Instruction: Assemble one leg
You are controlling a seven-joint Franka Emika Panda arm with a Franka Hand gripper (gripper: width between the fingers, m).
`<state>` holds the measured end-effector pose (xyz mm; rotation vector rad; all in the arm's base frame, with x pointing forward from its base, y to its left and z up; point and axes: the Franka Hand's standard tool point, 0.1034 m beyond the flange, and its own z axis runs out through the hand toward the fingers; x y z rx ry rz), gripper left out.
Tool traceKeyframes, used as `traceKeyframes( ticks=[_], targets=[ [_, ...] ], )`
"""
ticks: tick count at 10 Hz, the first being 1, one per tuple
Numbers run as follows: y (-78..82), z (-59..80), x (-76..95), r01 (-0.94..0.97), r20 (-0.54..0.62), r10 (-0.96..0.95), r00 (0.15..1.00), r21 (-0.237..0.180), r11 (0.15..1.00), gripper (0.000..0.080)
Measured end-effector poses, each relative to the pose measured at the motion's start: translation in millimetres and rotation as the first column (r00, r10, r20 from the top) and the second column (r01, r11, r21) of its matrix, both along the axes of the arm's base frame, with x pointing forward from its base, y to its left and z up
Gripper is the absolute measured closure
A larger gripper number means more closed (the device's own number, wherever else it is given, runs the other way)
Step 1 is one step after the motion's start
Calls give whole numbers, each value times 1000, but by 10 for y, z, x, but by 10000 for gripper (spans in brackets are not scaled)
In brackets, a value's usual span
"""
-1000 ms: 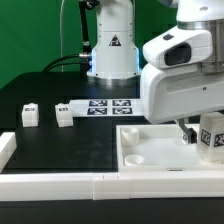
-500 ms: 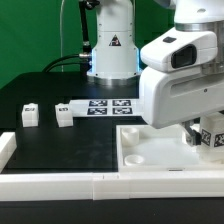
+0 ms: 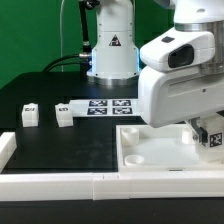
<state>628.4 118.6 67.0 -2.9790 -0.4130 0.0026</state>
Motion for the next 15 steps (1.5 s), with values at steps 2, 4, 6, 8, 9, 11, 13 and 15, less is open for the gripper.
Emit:
traceKeyframes(
  ticks=[2,4,6,8,9,11,13,15],
  targets=[
    [-24,-10,11,305,-28,-305,952,-7,952,511],
    [-50,-18,24,567,-51,-567,822,-27,823,510],
    [-62,-21,25,717,-64,-719,692,-49,695,509],
    [-76,-18,26,867,-75,-871,486,-88,491,509],
    [-78,-21,26,889,-79,-894,441,-97,447,509],
    [-92,-22,26,955,-93,-960,265,-116,274,509],
    [-86,-22,26,959,-95,-964,247,-118,257,503],
    [-77,-20,25,948,-99,-952,289,-111,299,325]
  ],
)
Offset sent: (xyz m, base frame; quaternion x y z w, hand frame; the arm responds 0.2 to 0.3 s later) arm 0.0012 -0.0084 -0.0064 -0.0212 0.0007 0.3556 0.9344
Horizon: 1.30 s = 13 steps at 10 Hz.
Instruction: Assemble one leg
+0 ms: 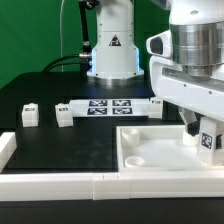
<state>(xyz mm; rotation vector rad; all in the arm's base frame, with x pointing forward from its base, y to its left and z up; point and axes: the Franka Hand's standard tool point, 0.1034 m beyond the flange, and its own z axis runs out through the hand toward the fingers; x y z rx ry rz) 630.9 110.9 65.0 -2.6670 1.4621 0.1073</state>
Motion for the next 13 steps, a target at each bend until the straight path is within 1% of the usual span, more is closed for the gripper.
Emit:
traceKeyframes(
  ticks=[1,2,3,4,6,7,8,9,10,11,12,13],
  targets=[
    [9,9,3,-45,7,45,999,3,999,193],
    [27,15,0,-183,22,183,983,4,983,193],
    [62,17,-17,-306,30,305,952,6,952,157],
    [69,13,-27,-444,45,443,895,5,896,152],
    [76,-8,-47,-687,74,685,724,-10,727,151],
    [74,-9,-47,-814,75,814,576,-37,579,151],
    [46,-10,-43,-884,72,884,462,-46,466,151],
    [12,5,-33,-912,69,911,406,-42,409,151],
    [-16,20,-15,-950,72,951,302,-54,306,151],
    [-31,34,4,-959,78,959,272,-65,277,151],
    [-38,28,2,-971,79,972,223,-68,228,151],
    [-35,27,1,-969,79,970,230,-68,236,259]
  ],
)
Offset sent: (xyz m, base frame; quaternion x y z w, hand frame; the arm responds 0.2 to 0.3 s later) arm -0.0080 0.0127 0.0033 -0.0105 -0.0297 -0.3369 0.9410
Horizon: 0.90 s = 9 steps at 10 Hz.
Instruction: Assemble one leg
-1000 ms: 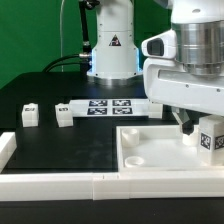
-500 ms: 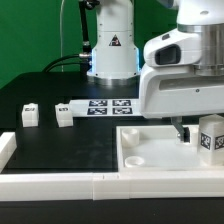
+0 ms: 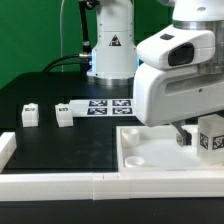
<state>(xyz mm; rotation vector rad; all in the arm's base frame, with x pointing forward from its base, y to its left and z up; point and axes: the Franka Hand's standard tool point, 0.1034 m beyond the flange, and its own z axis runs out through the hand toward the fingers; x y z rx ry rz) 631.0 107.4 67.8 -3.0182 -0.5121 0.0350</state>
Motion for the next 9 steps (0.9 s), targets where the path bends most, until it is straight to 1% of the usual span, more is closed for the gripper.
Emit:
traceKeyframes(
  ticks=[1,2,5,6,7,9],
  targets=[
    [-1,0,0,0,0,0,1000,0,1000,404],
    [0,0,0,0,0,0,1000,0,1000,510],
    [1,0,0,35,-3,-35,999,0,999,508],
    [22,4,5,187,-5,-187,982,6,982,508],
    [44,6,-9,349,2,-349,937,12,937,508],
    [78,3,-26,618,-12,-618,786,7,786,508]
  ],
)
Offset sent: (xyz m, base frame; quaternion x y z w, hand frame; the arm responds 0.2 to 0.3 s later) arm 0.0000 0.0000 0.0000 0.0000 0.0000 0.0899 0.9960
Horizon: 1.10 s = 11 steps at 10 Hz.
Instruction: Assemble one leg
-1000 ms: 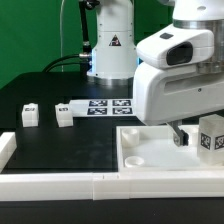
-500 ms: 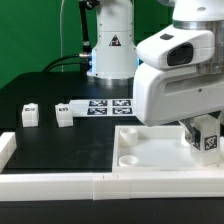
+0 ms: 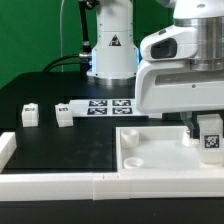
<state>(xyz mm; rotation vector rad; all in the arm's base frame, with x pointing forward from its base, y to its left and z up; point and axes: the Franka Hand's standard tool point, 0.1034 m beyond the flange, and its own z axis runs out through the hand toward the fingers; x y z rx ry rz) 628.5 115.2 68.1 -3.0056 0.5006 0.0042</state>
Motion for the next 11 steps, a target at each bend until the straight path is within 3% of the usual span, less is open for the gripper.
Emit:
traceKeyframes(
  ticks=[2,6,8,9,10,11],
  targets=[
    [7,-28,-8,258,-11,-258,966,0,966,508],
    [20,-42,-4,633,-32,-632,774,7,774,508],
    [21,-44,-5,707,-48,-706,707,10,707,507],
    [30,-48,-8,691,-48,-690,723,13,723,507],
    [33,-47,-8,653,-42,-652,757,14,758,297],
    [55,-44,-10,624,-40,-623,781,17,781,177]
  ],
)
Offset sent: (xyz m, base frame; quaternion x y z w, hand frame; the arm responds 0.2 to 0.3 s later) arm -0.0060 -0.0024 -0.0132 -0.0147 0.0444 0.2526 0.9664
